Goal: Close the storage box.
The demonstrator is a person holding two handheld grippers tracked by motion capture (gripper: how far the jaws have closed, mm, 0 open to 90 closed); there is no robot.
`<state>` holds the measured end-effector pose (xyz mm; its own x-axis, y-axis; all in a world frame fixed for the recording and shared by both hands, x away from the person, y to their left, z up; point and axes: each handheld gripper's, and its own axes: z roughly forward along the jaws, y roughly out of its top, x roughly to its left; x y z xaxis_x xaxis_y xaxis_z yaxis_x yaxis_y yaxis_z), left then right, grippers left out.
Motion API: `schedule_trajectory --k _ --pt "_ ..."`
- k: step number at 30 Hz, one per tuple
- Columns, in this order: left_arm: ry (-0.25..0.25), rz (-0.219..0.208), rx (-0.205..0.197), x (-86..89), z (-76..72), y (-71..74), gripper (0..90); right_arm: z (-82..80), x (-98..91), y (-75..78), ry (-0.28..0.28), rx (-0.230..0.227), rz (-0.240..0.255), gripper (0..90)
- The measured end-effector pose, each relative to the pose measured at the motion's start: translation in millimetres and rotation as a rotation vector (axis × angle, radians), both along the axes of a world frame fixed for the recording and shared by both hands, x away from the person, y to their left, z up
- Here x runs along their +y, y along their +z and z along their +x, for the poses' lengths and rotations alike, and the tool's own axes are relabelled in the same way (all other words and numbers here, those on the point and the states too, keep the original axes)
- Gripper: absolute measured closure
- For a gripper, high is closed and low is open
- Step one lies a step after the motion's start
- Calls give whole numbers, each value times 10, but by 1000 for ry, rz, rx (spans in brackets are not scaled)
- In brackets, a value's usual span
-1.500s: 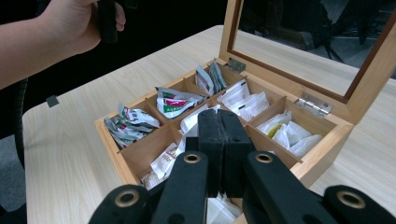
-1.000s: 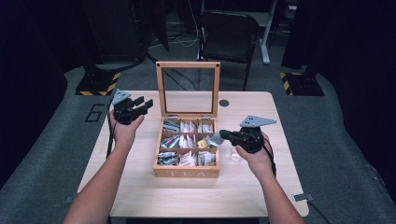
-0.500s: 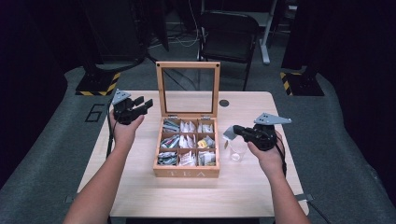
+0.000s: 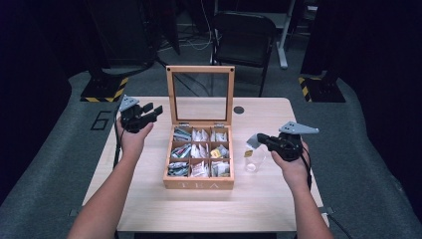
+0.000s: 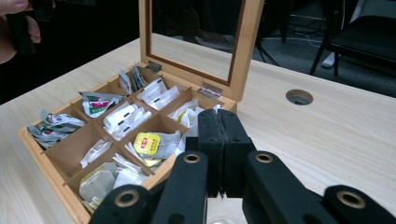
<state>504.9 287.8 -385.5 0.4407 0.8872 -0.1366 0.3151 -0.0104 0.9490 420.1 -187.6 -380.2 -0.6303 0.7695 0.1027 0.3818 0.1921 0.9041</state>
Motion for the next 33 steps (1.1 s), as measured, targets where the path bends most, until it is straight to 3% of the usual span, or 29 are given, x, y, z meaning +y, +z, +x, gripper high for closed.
schedule_trajectory --k 11,18,33 --pt "2 -2 -2 2 0 1 525 11 -115 -33 -37 -1 -10 891" --pt "1 -2 -1 -1 0 1 525 31 -117 -147 -53 15 -53 890" --pt "2 -5 -3 -9 -7 6 525 64 -79 -391 -53 65 -90 890"
